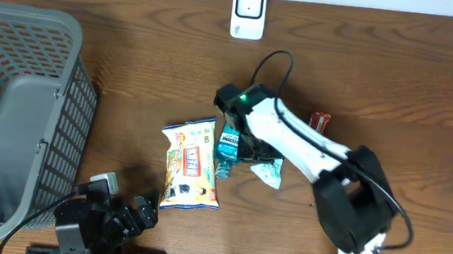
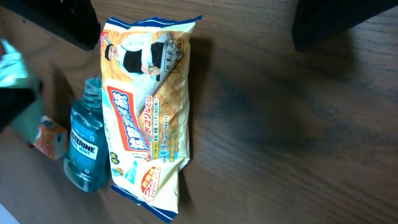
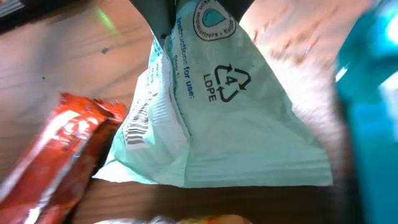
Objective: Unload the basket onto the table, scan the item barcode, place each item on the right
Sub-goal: 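Carry the pouch up toward the white scanner with the right gripper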
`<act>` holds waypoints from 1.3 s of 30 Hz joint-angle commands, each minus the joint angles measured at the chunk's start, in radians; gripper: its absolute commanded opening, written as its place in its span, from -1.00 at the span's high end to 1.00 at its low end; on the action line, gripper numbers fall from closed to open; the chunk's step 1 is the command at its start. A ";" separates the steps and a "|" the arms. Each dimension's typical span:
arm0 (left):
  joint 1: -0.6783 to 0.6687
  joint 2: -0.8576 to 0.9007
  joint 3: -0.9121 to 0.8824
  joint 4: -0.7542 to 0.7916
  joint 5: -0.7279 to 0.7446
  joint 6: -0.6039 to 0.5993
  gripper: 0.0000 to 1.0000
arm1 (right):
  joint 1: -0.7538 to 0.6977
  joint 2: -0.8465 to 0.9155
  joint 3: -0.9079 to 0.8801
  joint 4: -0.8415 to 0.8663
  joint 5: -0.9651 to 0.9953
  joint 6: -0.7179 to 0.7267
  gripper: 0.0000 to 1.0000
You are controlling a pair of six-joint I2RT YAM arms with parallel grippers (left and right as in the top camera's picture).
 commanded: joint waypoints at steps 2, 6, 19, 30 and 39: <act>0.003 -0.001 -0.005 -0.040 0.010 0.017 -0.97 | -0.009 -0.134 0.025 -0.025 -0.008 -0.034 0.98; 0.003 -0.001 -0.005 -0.040 0.010 0.017 -0.97 | -0.025 -0.242 0.025 -0.024 -0.124 -0.057 0.98; 0.003 -0.001 -0.005 -0.040 0.010 0.017 -0.97 | -0.113 -0.375 0.023 -0.069 -0.303 0.483 0.97; 0.003 -0.001 -0.005 -0.040 0.010 0.017 -0.97 | -0.121 -0.224 0.022 0.091 -0.383 1.273 0.97; 0.003 -0.001 -0.005 -0.040 0.010 0.017 -0.97 | -0.198 -0.058 0.022 0.330 -0.669 1.273 0.97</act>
